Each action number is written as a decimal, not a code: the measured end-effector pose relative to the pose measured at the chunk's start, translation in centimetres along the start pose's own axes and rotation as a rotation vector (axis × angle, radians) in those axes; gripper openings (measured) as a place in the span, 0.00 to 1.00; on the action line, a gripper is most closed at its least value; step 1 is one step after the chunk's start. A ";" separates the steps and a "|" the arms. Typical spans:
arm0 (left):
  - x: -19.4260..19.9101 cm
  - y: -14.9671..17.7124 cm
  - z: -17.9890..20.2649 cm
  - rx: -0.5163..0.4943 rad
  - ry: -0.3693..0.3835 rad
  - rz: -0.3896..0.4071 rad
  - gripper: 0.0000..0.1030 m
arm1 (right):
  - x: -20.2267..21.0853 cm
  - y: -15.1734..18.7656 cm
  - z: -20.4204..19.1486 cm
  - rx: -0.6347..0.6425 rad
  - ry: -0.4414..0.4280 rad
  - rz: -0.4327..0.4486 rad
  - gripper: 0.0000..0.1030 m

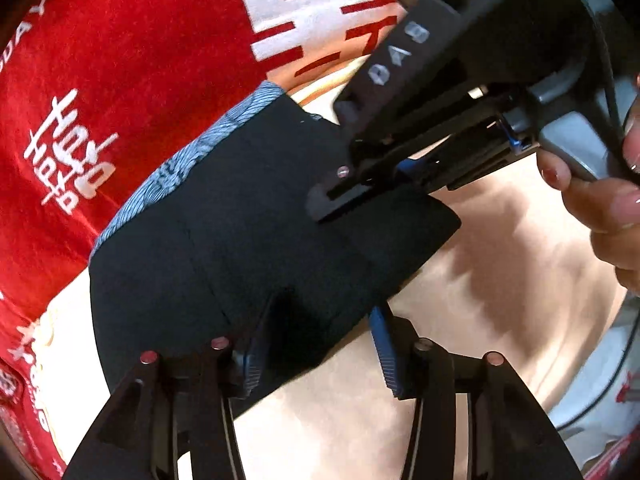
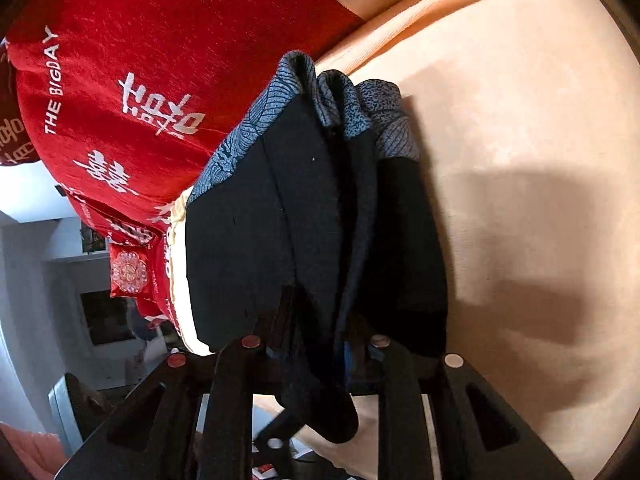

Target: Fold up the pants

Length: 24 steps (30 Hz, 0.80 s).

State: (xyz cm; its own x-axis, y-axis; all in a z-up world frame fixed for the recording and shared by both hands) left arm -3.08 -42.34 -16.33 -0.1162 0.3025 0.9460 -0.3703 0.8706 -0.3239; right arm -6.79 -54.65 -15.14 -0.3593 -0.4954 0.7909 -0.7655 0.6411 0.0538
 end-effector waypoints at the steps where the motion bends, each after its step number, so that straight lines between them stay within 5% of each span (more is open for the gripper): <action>1: 0.4 0.1 -0.1 0.012 0.006 -0.007 0.60 | 0.1 0.0 0.0 0.003 0.008 0.002 0.24; 6: 2.9 1.0 -3.3 0.111 0.012 0.001 0.64 | 1.0 0.7 -1.3 0.053 0.125 0.018 0.26; 9: 3.8 1.7 -6.4 0.199 -0.001 -0.009 0.64 | 1.7 1.6 -1.6 0.082 0.277 0.040 0.44; 12: 3.7 2.6 -10.0 0.304 -0.024 -0.033 0.64 | 2.5 2.5 -2.0 0.116 0.396 0.063 0.45; 24: 3.3 6.2 -16.9 0.517 -0.091 -0.102 0.65 | 2.6 5.4 -3.0 0.081 0.531 0.069 0.53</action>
State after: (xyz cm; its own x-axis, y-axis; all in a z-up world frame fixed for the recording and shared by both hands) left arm 9.80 -29.34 -15.36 -0.1272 0.1717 0.9769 -0.7868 0.5823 -0.2048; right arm -10.23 -50.72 -10.96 -0.1071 -0.0755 0.9914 -0.7959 0.6041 -0.0400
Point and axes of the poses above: each gripper's, at about its wrist camera, not at the fingertips, and x roughly against the way its jaws point, z to its right, y to its underside, the point moved 2 cm from there along -x, roughly the way its jaws point, and after that the axes turned 7 degrees about y, right-handed, at the moved point
